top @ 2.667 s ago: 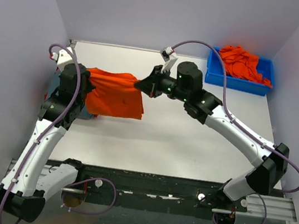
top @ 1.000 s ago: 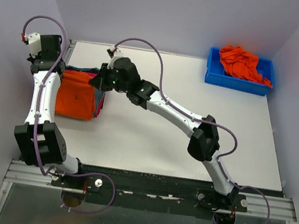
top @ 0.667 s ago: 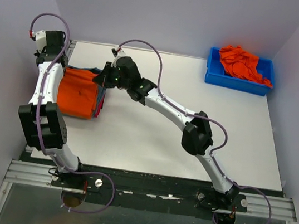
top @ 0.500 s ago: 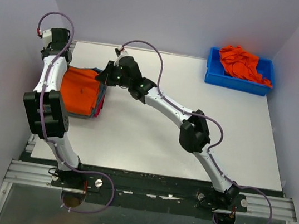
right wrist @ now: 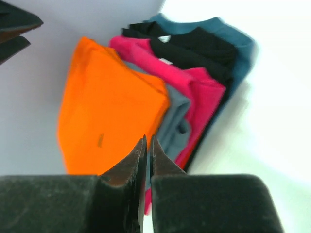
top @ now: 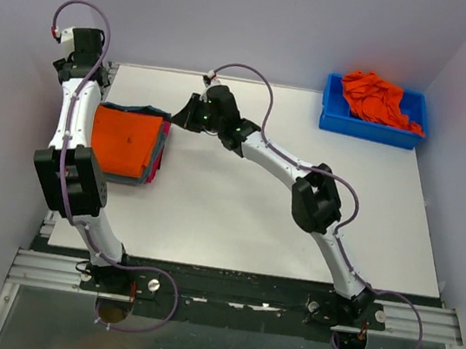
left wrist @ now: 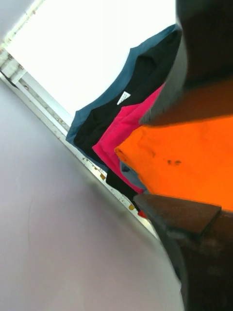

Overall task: Fold and stack the t-shirts
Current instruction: Put the neatly folded tshirt into the corner of the board with both arms, then smooth out wrinkles on the folded tshirt

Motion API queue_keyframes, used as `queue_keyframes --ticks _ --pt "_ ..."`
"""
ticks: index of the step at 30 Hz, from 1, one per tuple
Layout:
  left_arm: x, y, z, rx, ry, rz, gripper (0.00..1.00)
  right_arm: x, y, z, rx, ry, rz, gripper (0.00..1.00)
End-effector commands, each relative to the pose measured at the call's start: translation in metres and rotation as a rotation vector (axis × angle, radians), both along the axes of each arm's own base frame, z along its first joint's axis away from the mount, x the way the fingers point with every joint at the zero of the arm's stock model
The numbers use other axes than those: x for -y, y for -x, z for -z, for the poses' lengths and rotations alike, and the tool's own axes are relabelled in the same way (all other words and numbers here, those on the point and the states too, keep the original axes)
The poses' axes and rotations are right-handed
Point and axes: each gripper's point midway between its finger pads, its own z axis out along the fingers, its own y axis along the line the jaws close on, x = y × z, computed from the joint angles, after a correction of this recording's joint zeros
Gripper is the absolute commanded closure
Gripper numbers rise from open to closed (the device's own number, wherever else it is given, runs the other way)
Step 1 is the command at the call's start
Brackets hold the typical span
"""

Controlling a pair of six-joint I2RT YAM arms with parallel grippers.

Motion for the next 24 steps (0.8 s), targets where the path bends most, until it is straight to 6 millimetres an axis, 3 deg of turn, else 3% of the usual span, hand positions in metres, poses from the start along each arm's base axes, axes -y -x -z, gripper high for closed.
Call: queue_keyframes --ticks 1,4,5,10,13,17,20,24 --pt "0.015 0.028 -0.047 0.106 0.029 0.020 0.48 -0.021 0.044 -0.064 0.049 -0.112 -0.151 0.96" --pt "0.016 0.036 -0.042 0.100 0.061 0.018 0.90 -0.035 0.072 -0.059 0.014 -0.116 -0.204 0.99" --pt "0.015 0.037 -0.038 0.091 0.067 0.013 1.00 -0.041 0.082 -0.058 0.008 -0.117 -0.223 0.99" --pt "0.007 0.023 0.005 0.019 0.146 0.009 1.00 -0.067 0.122 -0.045 -0.049 -0.142 -0.299 0.99" --pt "0.011 0.007 0.028 0.007 0.196 0.034 1.00 -0.080 0.137 -0.023 -0.105 -0.141 -0.316 0.99" --pt "0.014 -0.007 0.066 -0.041 0.246 0.048 1.00 -0.088 0.138 0.015 -0.193 -0.124 -0.298 0.99" --pt "0.019 -0.018 0.107 -0.116 0.290 0.082 1.00 -0.083 0.131 0.040 -0.224 -0.083 -0.242 0.99" --pt "0.021 -0.023 0.129 -0.164 0.317 0.091 1.00 -0.075 0.124 0.079 -0.319 -0.047 -0.170 0.99"
